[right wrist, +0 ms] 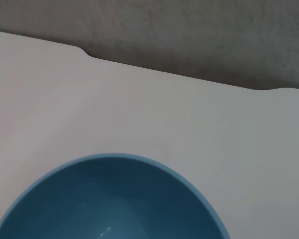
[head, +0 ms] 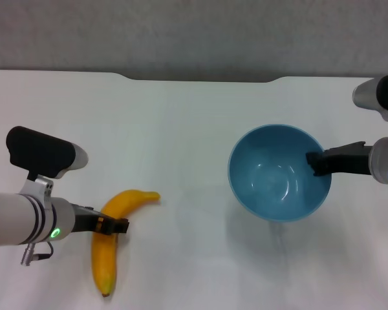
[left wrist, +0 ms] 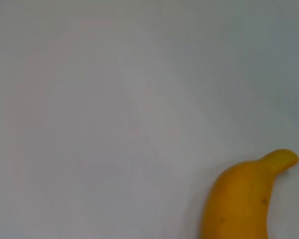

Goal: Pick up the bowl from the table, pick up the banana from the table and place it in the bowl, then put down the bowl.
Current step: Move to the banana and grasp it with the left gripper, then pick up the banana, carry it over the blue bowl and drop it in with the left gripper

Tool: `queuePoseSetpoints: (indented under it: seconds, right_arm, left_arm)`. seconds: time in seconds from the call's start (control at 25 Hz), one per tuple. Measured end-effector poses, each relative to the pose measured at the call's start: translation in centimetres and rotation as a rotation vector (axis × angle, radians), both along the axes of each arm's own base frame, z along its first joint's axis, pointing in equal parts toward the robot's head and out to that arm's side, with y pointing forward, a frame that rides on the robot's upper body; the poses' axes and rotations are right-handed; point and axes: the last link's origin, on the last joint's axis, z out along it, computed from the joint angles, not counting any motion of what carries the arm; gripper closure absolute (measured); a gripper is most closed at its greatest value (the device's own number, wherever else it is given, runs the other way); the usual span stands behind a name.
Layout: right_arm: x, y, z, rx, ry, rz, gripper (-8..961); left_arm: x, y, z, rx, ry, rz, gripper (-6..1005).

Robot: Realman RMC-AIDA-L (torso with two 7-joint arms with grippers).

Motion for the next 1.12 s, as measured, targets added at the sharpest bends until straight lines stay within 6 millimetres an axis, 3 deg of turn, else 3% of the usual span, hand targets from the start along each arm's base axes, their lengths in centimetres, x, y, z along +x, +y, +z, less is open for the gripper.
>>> queuePoseSetpoints:
  seconds: [0.08, 0.48, 0.68, 0.96, 1.12]
  right_arm:
    - [0.0, 0.0, 0.0, 0.0, 0.0, 0.001, 920]
    - [0.0, -0.1, -0.2, -0.004, 0.005, -0.001, 920]
    - [0.5, -0.2, -0.1, 0.005, 0.007, -0.009, 920]
    - [1.6, -0.6, -0.8, -0.018, 0.034, -0.05, 920]
    - [1.7, -0.6, -2.3, -0.069, 0.072, -0.058, 920]
  left_arm:
    - [-0.1, 0.0, -0.1, 0.0, 0.001, 0.005, 109]
    - [0.1, 0.2, 0.2, 0.019, -0.012, 0.004, 357]
    - [0.4, 0.4, 1.4, 0.053, -0.035, 0.005, 450]
    - [3.0, 0.2, 5.2, 0.17, -0.136, -0.071, 472]
    - [5.7, 0.2, 5.7, 0.141, -0.226, -0.14, 472]
